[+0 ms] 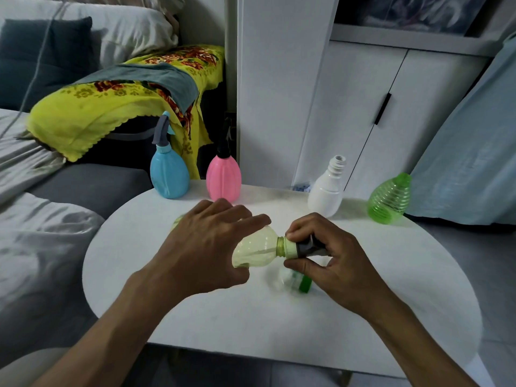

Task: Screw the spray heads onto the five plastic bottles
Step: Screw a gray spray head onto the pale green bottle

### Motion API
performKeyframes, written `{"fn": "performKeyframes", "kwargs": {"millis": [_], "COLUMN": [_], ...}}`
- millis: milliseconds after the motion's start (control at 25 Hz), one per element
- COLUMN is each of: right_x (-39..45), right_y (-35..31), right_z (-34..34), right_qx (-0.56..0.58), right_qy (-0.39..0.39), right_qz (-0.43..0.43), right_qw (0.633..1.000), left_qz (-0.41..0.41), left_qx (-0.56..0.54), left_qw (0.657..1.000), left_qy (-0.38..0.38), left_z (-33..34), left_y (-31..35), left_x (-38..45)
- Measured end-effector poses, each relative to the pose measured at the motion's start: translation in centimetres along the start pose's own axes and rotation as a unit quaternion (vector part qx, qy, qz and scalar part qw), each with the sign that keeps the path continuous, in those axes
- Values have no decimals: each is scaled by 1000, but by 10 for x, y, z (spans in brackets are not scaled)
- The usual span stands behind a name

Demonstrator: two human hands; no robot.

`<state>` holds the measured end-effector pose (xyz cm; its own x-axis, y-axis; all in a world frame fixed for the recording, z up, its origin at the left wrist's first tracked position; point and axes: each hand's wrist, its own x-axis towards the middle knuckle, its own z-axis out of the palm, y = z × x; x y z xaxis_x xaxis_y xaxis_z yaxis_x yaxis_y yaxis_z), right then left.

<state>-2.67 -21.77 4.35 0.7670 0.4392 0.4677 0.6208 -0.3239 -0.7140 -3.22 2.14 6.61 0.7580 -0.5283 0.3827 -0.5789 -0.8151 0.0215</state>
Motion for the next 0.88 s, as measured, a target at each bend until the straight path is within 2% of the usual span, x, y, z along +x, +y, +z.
{"fn": "performKeyframes", "kwargs": {"millis": [280, 640, 880], "right_x": [2, 4, 4], "right_y": [2, 1, 0], "right_z": [-3, -4, -5], "right_qx": [57, 26, 17], "right_qy": [57, 29, 17], "right_qz": [80, 67, 104], "right_qw": [994, 997, 994], "left_qz": [-31, -44, -41], "left_qx": [48, 87, 99], "left_qw": [998, 993, 991], "left_qy": [35, 73, 78], "left_z": [3, 3, 9], "left_y": [12, 17, 21], "left_x": [3, 5, 4]}}
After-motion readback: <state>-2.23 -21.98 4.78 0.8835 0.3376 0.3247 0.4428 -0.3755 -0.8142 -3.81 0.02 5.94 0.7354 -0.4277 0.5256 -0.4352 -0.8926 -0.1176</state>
